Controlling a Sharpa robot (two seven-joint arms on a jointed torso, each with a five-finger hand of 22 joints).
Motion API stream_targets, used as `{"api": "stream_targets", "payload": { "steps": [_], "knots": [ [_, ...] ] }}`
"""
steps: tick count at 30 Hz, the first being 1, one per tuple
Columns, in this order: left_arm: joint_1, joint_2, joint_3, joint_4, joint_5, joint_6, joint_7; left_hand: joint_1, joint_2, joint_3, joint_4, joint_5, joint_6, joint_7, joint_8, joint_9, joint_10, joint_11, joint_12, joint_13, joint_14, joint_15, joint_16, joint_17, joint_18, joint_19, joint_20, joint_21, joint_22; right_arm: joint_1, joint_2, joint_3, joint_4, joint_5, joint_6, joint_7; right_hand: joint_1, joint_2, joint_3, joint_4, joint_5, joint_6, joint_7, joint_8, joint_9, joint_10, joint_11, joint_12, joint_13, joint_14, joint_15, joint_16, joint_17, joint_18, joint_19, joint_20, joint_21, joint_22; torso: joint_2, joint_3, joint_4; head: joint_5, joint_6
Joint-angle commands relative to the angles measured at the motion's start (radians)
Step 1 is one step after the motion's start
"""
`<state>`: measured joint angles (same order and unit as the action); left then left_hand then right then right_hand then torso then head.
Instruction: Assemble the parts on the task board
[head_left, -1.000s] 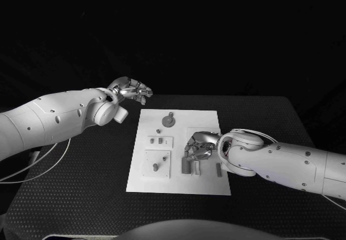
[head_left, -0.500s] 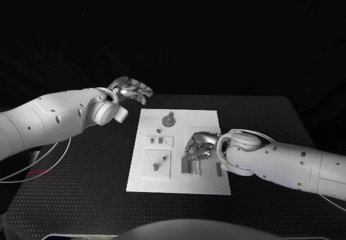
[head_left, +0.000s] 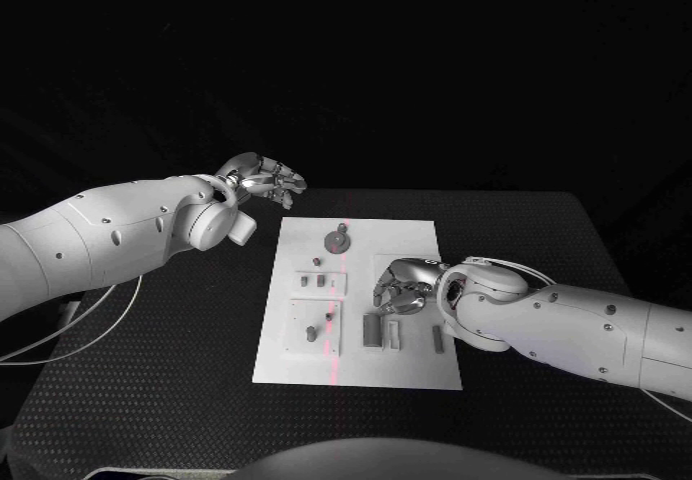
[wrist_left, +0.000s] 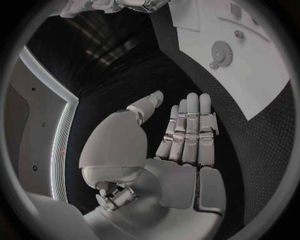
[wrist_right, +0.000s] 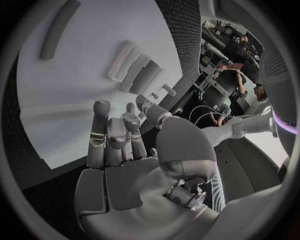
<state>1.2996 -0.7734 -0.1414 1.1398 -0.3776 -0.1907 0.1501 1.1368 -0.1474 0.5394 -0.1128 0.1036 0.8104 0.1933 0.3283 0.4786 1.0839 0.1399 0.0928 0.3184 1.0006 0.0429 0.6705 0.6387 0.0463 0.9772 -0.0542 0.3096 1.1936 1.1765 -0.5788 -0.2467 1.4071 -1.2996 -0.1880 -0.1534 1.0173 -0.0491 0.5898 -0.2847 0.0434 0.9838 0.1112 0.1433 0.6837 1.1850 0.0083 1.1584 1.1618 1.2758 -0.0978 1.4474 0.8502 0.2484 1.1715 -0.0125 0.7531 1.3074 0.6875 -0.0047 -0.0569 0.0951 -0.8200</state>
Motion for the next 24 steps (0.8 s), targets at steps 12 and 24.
{"api": "stream_targets", "payload": {
  "steps": [12, 24],
  "knots": [
    [0.001, -0.003, 0.0, 0.003, 0.004, 0.012, 0.013, -0.006, -0.003, -0.001, 0.005, 0.004, -0.007, 0.001, 0.007, -0.001, -0.003, 0.002, 0.007, 0.0, 0.007, -0.001, -0.005, 0.002, 0.01, 0.001, -0.003, -0.005, 0.002, 0.043, -0.111, 0.002, 0.058, 0.216, -0.019, 0.002, -0.138, -0.122, 0.008, 0.135, 0.004, -0.03, 0.017, -0.012, -0.016, -0.014, 0.006, -0.011, -0.018, 0.004, 0.005, -0.006, -0.003, 0.013, 0.014, -0.006, -0.006, 0.012, -0.002, 0.0, -0.002, -0.003, 0.011],
    [0.001, -0.005, 0.0, 0.004, 0.004, 0.01, 0.013, -0.007, -0.004, -0.003, 0.006, 0.004, -0.007, 0.0, 0.007, -0.002, -0.003, 0.002, 0.007, 0.0, 0.007, -0.001, -0.005, 0.003, 0.01, 0.001, -0.003, -0.006, 0.003, 0.065, -0.236, 0.002, 0.147, 0.245, 0.169, -0.179, -0.137, -0.133, 0.021, 0.178, 0.003, 0.051, -0.024, 0.084, 0.077, -0.022, -0.032, -0.013, -0.023, 0.001, -0.031, -0.018, -0.008, 0.013, 0.004, -0.002, -0.015, 0.017, -0.001, 0.0004, -0.0028, -0.013, 0.018]
  ]
}}
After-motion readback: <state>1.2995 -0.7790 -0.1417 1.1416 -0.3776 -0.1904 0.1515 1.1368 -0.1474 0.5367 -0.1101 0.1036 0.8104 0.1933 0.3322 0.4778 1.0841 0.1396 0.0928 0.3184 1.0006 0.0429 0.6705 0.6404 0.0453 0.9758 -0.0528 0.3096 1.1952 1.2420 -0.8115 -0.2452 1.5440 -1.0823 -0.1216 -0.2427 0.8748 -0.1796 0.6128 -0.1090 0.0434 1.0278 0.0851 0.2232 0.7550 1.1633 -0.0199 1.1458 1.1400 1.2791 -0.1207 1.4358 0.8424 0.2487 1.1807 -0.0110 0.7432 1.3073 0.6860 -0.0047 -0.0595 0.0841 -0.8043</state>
